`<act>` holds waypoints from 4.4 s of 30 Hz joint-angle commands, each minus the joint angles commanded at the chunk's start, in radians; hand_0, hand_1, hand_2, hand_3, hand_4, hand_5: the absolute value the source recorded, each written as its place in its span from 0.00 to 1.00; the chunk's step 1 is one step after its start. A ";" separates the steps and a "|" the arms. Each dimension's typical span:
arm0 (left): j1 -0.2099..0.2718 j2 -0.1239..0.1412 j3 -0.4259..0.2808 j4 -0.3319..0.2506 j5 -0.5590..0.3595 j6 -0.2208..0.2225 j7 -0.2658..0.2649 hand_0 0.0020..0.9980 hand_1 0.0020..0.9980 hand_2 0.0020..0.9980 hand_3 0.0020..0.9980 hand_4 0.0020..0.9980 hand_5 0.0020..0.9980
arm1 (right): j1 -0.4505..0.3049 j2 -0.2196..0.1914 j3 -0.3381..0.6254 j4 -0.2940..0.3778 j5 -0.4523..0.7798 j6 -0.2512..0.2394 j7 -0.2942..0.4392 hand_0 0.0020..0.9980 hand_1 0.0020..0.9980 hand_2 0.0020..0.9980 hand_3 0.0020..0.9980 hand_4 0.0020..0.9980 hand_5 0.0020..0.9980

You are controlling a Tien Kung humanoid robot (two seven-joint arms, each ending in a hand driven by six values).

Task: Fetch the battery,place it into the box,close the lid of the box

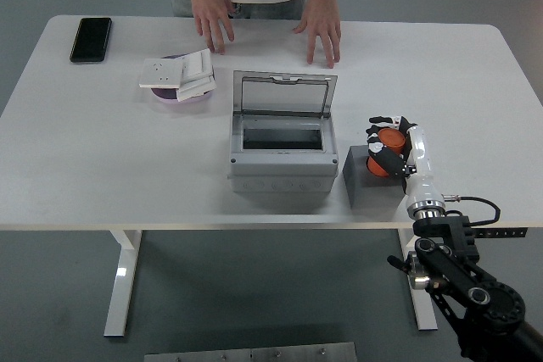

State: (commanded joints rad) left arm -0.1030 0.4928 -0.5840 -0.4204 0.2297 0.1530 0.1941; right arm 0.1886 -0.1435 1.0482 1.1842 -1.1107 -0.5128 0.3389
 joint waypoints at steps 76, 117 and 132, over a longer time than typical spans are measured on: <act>-0.005 0.010 -0.017 0.000 0.025 0.002 0.006 0.61 0.75 0.63 0.57 0.42 0.00 | 0.342 -0.069 -0.296 0.170 -0.865 0.249 -0.632 0.26 0.29 0.34 0.36 0.27 0.00; -0.019 0.013 -0.033 -0.001 0.056 -0.004 0.020 0.62 0.75 0.64 0.57 0.43 0.00 | 0.524 -0.006 -0.503 -0.039 -0.742 0.275 -0.627 0.27 0.30 0.35 0.36 0.26 0.00; -0.021 0.015 -0.035 -0.001 0.061 -0.003 0.022 0.61 0.75 0.64 0.57 0.43 0.00 | 0.526 -0.006 -0.492 -0.045 -0.691 0.282 -0.596 0.36 0.37 0.47 0.53 0.53 0.00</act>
State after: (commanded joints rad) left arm -0.1236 0.5076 -0.6193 -0.4218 0.2906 0.1498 0.2165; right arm 0.7141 -0.1493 0.5564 1.1396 -1.8017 -0.2309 -0.2575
